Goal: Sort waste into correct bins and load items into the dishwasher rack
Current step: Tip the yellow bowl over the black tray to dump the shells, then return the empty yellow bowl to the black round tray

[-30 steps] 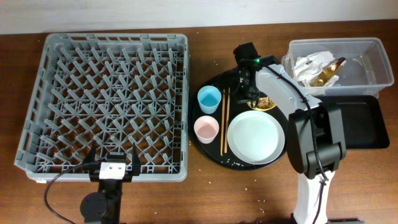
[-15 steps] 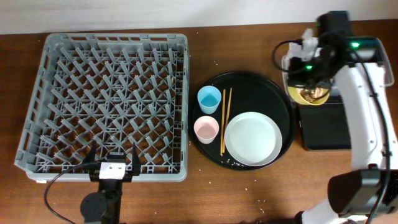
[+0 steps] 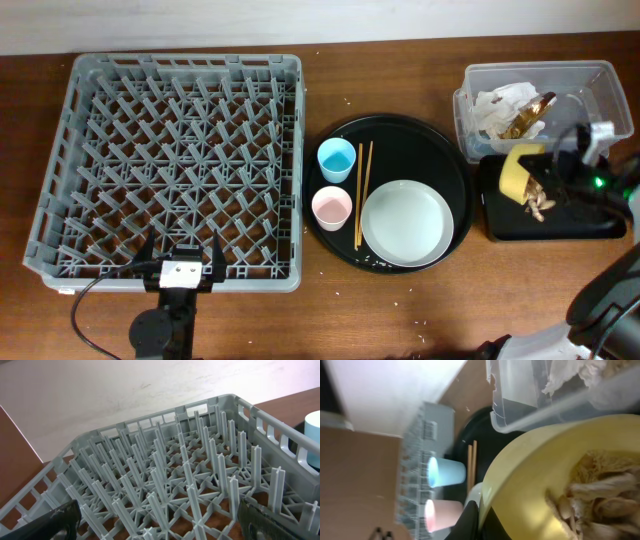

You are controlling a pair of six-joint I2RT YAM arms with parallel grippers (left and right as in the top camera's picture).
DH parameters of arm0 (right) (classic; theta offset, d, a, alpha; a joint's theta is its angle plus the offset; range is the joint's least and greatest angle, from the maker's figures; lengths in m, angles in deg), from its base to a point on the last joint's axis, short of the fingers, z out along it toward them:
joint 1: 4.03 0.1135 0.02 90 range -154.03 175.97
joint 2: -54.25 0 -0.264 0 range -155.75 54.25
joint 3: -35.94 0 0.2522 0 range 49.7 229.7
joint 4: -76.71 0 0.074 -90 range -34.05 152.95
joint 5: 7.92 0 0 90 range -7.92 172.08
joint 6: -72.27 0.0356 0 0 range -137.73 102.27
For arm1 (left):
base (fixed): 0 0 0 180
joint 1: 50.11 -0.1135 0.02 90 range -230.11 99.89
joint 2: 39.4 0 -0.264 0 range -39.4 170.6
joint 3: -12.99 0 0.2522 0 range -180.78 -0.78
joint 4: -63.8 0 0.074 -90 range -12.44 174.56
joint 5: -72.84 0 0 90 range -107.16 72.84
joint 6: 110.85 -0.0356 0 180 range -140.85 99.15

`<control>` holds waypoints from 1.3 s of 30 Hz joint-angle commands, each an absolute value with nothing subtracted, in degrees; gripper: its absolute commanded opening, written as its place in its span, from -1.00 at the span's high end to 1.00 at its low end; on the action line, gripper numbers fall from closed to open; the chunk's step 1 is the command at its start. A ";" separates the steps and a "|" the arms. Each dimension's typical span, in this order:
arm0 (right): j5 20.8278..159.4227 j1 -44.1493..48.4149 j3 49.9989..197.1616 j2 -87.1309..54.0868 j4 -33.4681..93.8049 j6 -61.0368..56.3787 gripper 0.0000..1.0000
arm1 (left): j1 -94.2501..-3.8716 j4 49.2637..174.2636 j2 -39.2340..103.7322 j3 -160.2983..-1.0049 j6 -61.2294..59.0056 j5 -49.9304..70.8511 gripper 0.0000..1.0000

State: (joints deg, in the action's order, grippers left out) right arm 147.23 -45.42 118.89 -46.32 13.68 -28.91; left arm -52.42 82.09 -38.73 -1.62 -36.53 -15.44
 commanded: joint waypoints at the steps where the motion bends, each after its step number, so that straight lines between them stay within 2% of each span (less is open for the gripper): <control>1: 160.56 -50.58 114.98 -46.15 15.69 -29.93 0.92 | -52.13 82.18 -39.04 -1.29 -37.41 -15.40 -0.99; 6: 170.83 -56.72 113.19 -46.63 15.64 -29.26 0.92 | -52.13 82.18 -39.04 -1.29 -37.41 -15.40 -0.99; 11: 170.99 -59.65 113.19 -46.63 15.93 -21.89 0.92 | -52.13 82.18 -39.04 -1.29 -37.41 -15.40 -0.99; 23: 166.07 -60.04 113.19 -46.63 27.03 -1.19 0.92 | -52.13 82.18 -39.04 -1.29 -37.41 -15.40 -0.99; 27: 170.44 -59.14 113.36 -46.39 28.52 -2.83 0.92 | -52.13 82.18 -39.04 -1.29 -37.41 -15.40 -0.99; 31: 169.41 -50.53 113.93 -40.82 29.44 -6.96 0.92 | -52.13 82.18 -39.04 -1.29 -37.41 -15.40 -0.99; 32: 164.10 -44.80 115.35 -37.32 30.49 -6.92 0.92 | -52.13 82.18 -39.04 -1.29 -37.41 -15.40 -0.99; 36: 134.44 -21.92 122.45 -30.96 30.62 -4.80 0.92 | -52.13 82.18 -39.04 -1.29 -37.41 -15.40 -0.99; 39: 99.53 -2.38 125.23 -32.64 31.18 -4.84 0.92 | -52.13 82.18 -39.04 -1.29 -37.41 -15.40 -0.99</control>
